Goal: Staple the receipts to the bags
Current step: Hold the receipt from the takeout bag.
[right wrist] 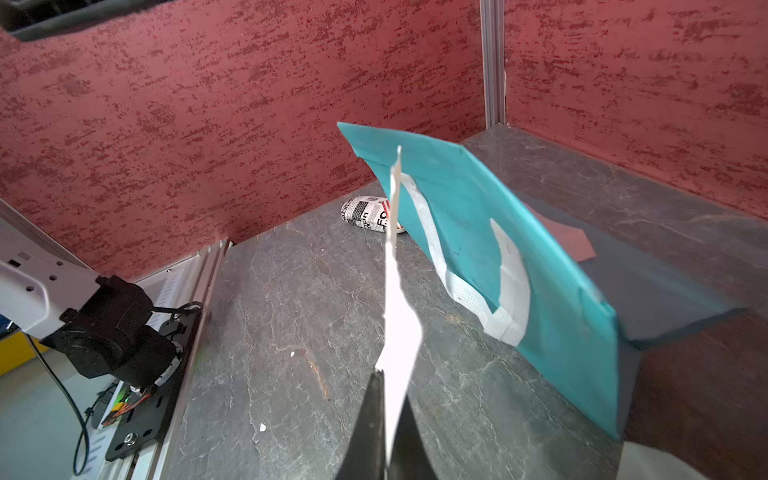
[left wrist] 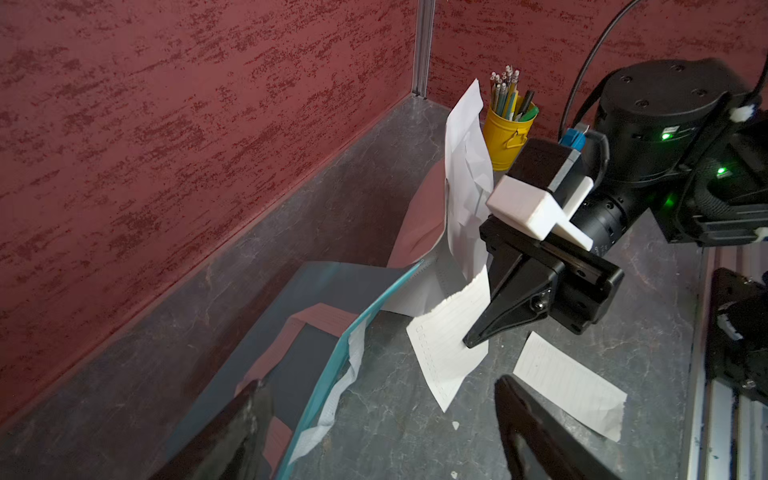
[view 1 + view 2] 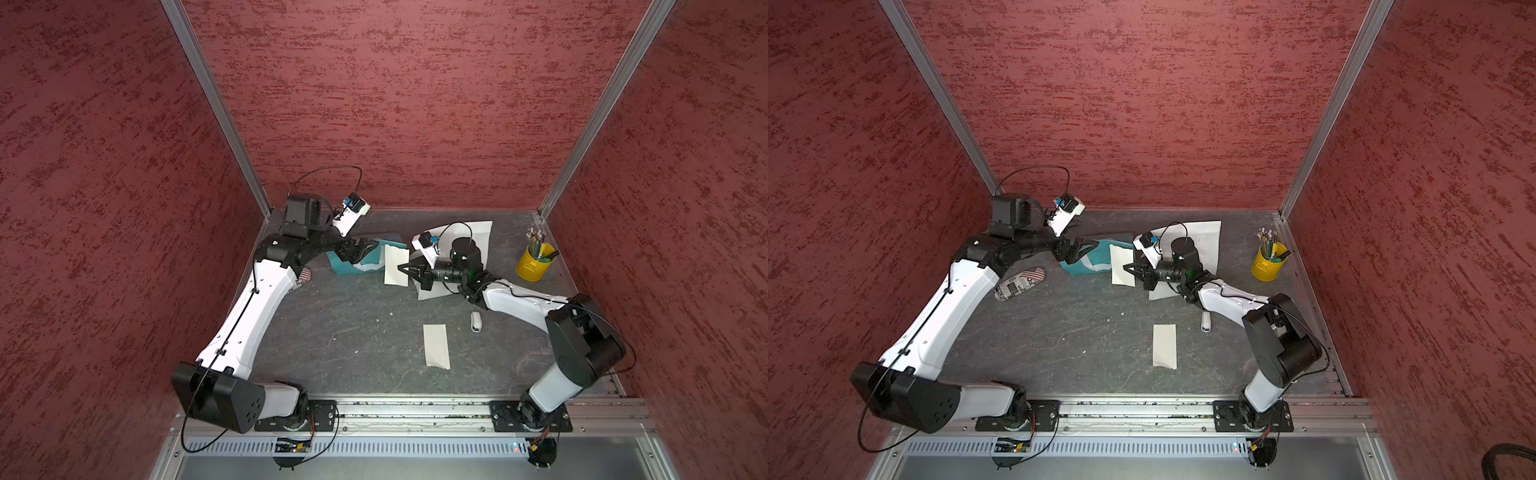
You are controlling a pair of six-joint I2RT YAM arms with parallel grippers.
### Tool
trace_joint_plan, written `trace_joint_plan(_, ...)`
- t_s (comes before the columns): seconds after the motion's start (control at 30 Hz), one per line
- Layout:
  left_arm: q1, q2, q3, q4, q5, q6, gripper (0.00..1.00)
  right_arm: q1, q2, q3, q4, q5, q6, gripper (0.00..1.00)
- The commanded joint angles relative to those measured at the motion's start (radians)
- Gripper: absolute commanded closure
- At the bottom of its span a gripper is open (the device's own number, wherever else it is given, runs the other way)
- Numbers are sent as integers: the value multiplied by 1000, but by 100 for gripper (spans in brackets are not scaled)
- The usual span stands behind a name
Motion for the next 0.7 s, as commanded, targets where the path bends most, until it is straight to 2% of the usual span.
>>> trace_joint_plan(0.0,12,48,32,-27,89,108,24,9,39,42,-37,21,-49,100)
trace_joint_plan(0.13,13,106,28,-42,161,181,36,8,76,74,-22,31,-49,100)
trace_joint_plan(0.4,30,206,74,-73,201,266,32,5,152,145,-17,17,-38,100)
trace_joint_plan(0.67,25,278,124,-109,182,306,34,-15,192,179,7,-6,5,100)
